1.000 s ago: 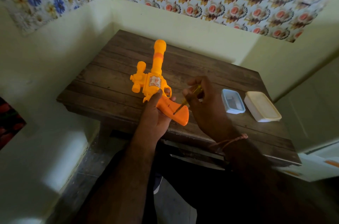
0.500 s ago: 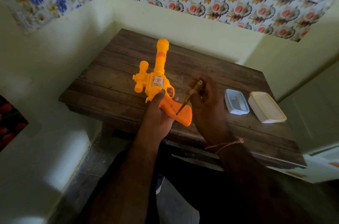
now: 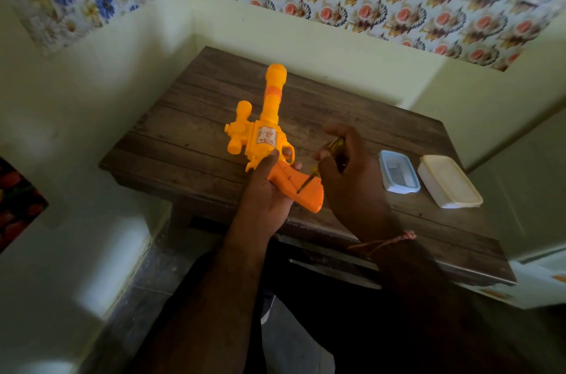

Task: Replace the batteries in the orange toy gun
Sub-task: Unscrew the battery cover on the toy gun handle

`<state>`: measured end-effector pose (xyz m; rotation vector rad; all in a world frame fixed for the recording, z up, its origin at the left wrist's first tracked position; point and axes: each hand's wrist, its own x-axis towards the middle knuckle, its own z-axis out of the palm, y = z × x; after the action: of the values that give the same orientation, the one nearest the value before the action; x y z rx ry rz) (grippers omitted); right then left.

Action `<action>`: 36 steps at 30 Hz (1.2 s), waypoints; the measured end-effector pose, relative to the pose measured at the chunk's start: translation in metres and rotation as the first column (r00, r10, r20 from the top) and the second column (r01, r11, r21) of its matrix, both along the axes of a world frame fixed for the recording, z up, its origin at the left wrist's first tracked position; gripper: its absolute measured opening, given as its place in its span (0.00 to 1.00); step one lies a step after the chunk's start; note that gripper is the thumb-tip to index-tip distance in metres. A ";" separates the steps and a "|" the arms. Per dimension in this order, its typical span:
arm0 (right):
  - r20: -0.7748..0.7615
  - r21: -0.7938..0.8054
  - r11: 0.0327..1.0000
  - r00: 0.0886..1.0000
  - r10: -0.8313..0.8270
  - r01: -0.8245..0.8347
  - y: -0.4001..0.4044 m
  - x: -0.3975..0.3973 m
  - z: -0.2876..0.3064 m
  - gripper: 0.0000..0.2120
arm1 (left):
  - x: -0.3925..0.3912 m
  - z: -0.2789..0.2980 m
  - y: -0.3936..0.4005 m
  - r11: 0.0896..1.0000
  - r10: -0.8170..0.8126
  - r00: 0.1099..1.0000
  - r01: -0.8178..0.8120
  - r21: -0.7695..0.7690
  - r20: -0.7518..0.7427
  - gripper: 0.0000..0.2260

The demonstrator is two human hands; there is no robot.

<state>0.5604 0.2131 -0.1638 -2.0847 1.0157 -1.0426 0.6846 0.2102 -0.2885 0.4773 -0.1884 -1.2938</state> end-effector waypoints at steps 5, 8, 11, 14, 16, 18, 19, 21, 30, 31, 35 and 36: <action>-0.149 -0.078 0.995 0.988 0.051 -0.063 -0.001 0.000 0.007 0.04 | -0.002 0.005 0.003 0.999 -0.013 1.000 0.013 0.034 0.004 0.29; -0.319 -0.190 0.980 0.948 -0.013 -0.051 -0.006 0.000 0.015 0.03 | -0.003 0.010 0.007 0.999 0.012 1.000 -0.012 0.048 0.001 0.26; -0.507 -0.197 0.978 0.861 -0.040 -0.070 -0.011 -0.002 0.028 0.09 | -0.004 0.012 0.008 0.998 0.027 0.999 -0.029 0.047 0.036 0.23; -0.709 -0.120 0.979 0.705 0.031 -0.163 -0.013 0.000 0.050 0.11 | -0.003 0.011 0.008 0.999 0.018 0.999 -0.020 0.047 0.034 0.23; -0.821 -0.062 0.968 0.563 0.089 -0.243 -0.015 0.004 0.062 0.13 | -0.002 0.011 0.008 0.999 0.002 0.999 -0.003 0.043 0.037 0.24; -0.873 -0.014 0.950 0.467 0.141 -0.313 -0.019 0.007 0.070 0.14 | -0.002 0.008 0.007 0.999 0.002 0.999 -0.003 0.036 0.043 0.25; -0.877 0.017 0.943 0.449 0.173 -0.332 -0.020 0.008 0.073 0.13 | -0.002 0.008 0.008 0.999 0.005 0.999 -0.007 0.035 0.050 0.25; -0.862 0.092 0.936 0.443 0.246 -0.341 -0.024 0.010 0.078 0.09 | -0.003 0.010 0.008 1.000 0.004 0.998 -0.005 0.026 0.058 0.26; -0.840 0.134 0.912 0.444 0.312 -0.388 -0.025 0.009 0.069 0.06 | -0.002 0.008 0.007 0.999 -0.031 0.999 0.029 0.034 0.033 0.33; -0.842 0.104 0.919 0.458 0.285 -0.381 -0.026 0.010 0.066 0.08 | -0.002 0.010 0.008 0.999 -0.016 0.999 0.015 0.035 0.039 0.29; -0.812 0.036 0.940 0.538 0.226 -0.340 -0.028 0.012 0.057 0.07 | -0.003 0.011 0.010 1.000 -0.008 0.998 0.008 0.010 0.058 0.27; -0.798 0.042 0.939 0.554 0.237 -0.340 -0.028 0.011 0.056 0.07 | -0.002 0.011 0.010 1.000 -0.012 0.998 0.011 0.020 0.065 0.28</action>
<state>0.5714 0.1850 -0.1080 -2.7715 0.9261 0.0831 0.6826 0.2204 -0.2777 0.5364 -0.2337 -1.2932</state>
